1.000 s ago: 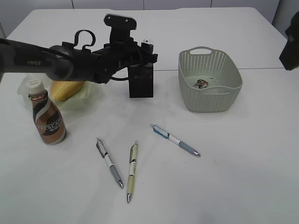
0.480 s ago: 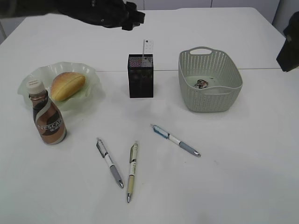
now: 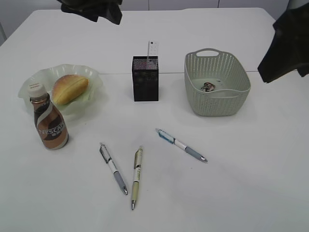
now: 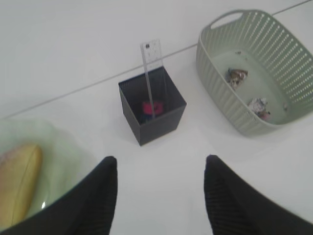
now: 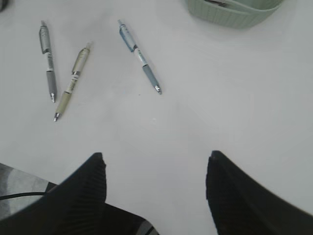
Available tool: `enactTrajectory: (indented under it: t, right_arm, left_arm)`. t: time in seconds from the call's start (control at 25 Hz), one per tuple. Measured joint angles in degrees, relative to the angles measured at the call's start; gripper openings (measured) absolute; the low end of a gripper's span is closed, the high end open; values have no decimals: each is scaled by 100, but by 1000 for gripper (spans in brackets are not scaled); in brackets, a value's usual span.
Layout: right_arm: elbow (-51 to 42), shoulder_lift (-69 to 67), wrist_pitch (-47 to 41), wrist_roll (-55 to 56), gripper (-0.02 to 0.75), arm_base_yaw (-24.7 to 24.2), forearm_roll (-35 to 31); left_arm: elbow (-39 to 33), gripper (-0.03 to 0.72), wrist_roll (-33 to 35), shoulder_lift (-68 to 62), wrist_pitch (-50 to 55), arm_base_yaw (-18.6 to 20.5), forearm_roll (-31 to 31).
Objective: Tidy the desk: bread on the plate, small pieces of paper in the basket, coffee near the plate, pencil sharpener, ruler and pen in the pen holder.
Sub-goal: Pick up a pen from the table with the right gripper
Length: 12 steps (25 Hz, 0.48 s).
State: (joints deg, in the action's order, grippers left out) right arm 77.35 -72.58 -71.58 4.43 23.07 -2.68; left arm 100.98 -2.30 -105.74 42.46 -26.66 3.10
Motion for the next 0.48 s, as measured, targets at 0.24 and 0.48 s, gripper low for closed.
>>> enactTrajectory:
  t: [0.24, 0.48]
  right_arm:
    - [0, -101, 0, 0, 475, 0, -321]
    - [0, -581, 0, 0, 475, 0, -386]
  left_arm:
    - [0, 422, -382, 445, 1683, 0, -84]
    - [36, 417, -489, 689, 2819, 0, -131]
